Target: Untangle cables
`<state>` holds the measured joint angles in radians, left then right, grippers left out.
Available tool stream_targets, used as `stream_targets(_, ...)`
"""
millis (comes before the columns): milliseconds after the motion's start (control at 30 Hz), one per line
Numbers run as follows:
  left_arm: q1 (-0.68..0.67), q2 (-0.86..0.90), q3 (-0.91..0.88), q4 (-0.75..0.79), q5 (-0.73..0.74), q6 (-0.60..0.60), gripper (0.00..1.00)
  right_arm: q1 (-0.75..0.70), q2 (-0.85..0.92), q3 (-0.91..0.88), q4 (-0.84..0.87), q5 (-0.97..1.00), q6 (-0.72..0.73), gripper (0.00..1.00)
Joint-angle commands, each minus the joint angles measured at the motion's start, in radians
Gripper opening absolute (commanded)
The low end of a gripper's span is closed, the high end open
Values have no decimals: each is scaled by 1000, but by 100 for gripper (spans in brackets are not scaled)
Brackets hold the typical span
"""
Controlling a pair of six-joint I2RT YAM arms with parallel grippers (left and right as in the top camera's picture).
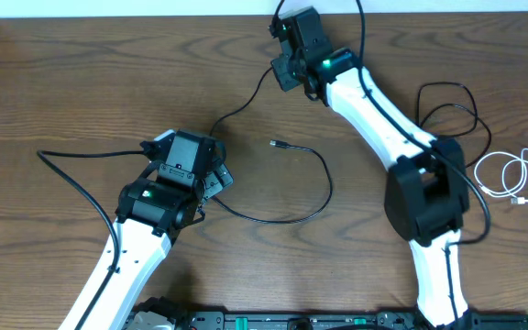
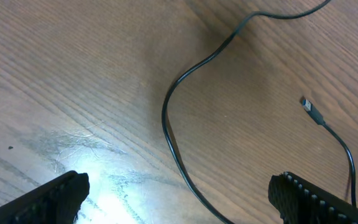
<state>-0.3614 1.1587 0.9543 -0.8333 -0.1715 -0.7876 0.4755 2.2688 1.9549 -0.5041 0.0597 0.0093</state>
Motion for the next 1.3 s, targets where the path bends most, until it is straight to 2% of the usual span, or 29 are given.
stream_targets(0, 3, 4, 10, -3, -24, 9, 98, -20, 36, 6, 42, 41, -18, 7)
stream_targets(467, 3, 4, 10, -3, -24, 9, 98, -84, 189, 6, 199, 43, -17, 20)
stream_targets(700, 3, 4, 10, -3, -24, 9, 98, -102, 252, 6, 231, 42, -17, 44)
stream_targets(800, 3, 4, 10, -4, -24, 9, 98, -103, 260, 5, 212, 41, -18, 47)
stream_targets(900, 3, 4, 10, -4, -24, 9, 98, -103, 261, 5, 154, 39, -18, 40)
stream_targets(1067, 3, 4, 10, -3, -24, 9, 98, -104, 261, 5, 7, 39, -18, 15)
stream_targets(1200, 3, 4, 10, -4, -24, 9, 98, -104, 261, 5, -139, 40, -18, 1)
stream_targets(1267, 3, 4, 10, -4, -24, 9, 98, -103, 261, 5, -214, 39, -18, 1)
